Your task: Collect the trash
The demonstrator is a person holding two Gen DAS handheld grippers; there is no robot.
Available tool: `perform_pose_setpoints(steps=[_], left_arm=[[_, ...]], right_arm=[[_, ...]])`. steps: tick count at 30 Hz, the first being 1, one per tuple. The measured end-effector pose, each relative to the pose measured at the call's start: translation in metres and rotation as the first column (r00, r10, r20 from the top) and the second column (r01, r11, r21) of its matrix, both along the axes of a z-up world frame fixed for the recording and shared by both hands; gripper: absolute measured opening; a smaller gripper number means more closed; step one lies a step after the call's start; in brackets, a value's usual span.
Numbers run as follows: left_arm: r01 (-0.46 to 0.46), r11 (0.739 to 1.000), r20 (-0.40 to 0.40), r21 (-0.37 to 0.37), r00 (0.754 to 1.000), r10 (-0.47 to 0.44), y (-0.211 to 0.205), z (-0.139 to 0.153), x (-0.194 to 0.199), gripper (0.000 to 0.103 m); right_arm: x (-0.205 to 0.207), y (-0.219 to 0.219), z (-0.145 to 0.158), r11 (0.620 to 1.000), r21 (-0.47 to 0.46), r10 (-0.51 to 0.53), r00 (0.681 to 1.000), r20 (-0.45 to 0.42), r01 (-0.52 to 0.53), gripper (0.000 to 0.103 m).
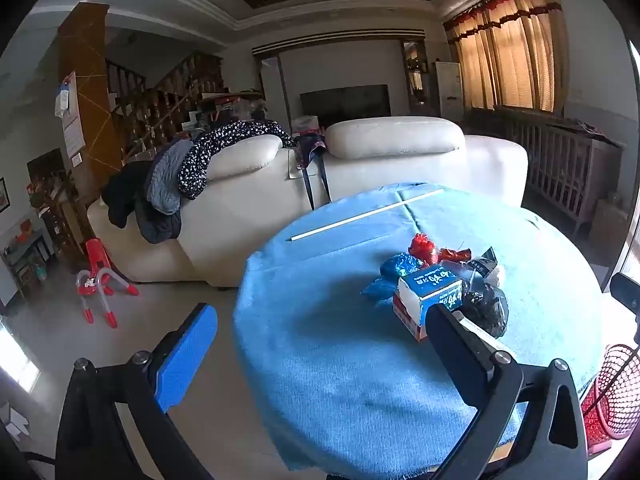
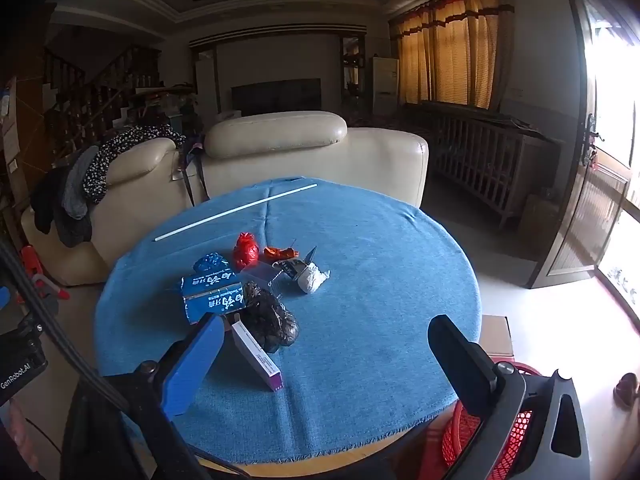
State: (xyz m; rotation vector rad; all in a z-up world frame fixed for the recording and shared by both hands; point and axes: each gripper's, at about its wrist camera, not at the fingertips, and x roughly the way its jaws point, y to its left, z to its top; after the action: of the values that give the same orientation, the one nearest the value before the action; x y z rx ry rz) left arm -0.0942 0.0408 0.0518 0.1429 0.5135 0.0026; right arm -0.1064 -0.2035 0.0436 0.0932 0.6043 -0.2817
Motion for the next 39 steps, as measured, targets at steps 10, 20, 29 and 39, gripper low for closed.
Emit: perform_pose_setpoints(steps=[10,20,29,39], left_arm=[[0.001,1.000,-0.007,0.003,1.000,-0.001,0.001,-0.003,-0.001,0.103],[0.000,1.000,-0.021,0.001,1.000,0.000,0.002,-0.007,0.001,0.103],[0.000,1.000,-0.025,0.002,1.000,0.000,0.003,-0.008,0.002,0.103],[-0.002,1.000,-0.058,0.003,0.998,0.002,0.002,-0.018,0.013,0.103]], right_arm=[[-0.001,0.003,0.001,1.000,0.004,-0.001,1.000,0.003,0.001,0.103],[0.000,0.005,-0.001,1.000,0.006,0.010,1.000,-0.004,-0.010,0.103],[0.001,0.007,-0.004,1.000,0.003,0.011,1.000,-0.006,-0.011,0.103],[0.010,0.007,-0.013,0.999,0.030,0.026,0.998,-0.055,-0.024,0.103]])
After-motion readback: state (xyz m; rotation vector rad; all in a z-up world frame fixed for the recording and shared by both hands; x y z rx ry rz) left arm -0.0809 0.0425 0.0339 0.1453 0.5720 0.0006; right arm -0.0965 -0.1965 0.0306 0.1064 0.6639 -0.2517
